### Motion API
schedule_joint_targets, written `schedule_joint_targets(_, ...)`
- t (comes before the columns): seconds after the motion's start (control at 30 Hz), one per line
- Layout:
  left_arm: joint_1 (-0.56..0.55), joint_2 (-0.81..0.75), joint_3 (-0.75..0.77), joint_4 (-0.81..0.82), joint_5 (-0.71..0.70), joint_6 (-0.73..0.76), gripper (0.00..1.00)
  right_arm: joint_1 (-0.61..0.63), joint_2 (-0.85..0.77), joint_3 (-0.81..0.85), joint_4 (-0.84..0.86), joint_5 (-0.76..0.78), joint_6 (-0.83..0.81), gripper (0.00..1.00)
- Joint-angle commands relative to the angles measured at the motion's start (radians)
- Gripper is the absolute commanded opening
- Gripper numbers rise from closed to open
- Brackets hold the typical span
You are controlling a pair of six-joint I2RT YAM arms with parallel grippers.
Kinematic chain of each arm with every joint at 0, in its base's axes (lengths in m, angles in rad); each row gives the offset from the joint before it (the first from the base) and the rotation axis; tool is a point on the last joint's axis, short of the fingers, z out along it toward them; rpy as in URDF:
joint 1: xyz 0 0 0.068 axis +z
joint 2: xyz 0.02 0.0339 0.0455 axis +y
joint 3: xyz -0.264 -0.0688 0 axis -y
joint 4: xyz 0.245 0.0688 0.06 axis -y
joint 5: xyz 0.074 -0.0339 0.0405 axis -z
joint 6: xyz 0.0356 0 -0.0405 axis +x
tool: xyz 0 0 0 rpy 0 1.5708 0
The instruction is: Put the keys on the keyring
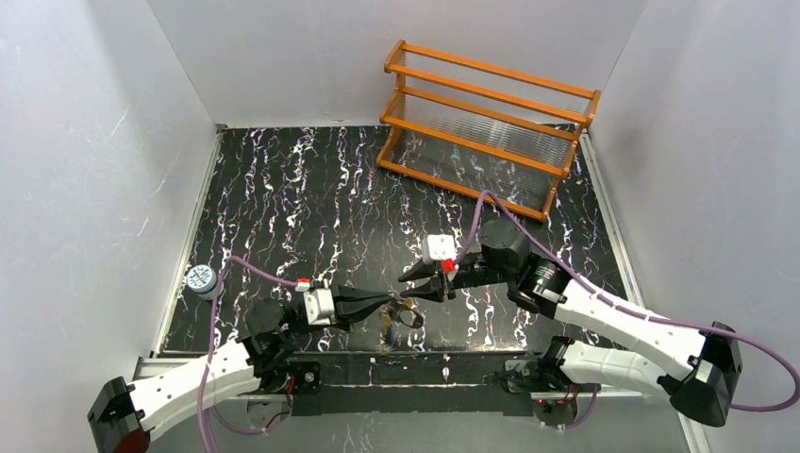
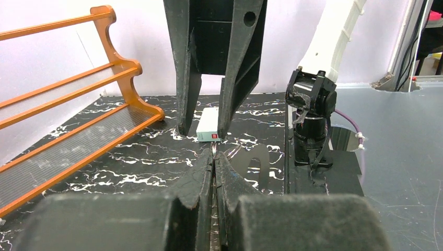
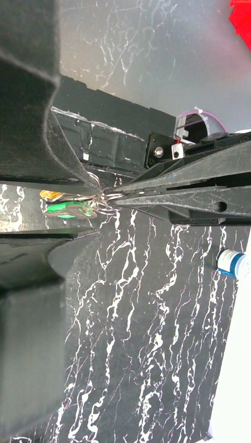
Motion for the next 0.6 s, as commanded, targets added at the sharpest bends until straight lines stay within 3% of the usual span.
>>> schedule_joint_targets(0.0,-0.001,-0.002,0.006,0.072,-0.01,0.003,0.0,0.003,-0.002,0.0,0.061,-0.036,0.014,0.37)
schedule_joint_targets(0.33,-0.001,-0.003,0.01,0.072,-0.004,0.001,0.0,0.003,0.064,0.003,0.077,-0.085,0.028,0.38)
schedule_joint_targets(0.47,-0.001,0.0,0.009,0.072,-0.001,-0.002,0.0,0.004,0.074,0.008,0.094,-0.085,0.031,0.26)
schedule_joint_targets(0.57,-0.001,0.003,0.007,0.072,0.001,-0.005,0.0,0.003,0.078,0.012,0.098,-0.082,0.032,0.05)
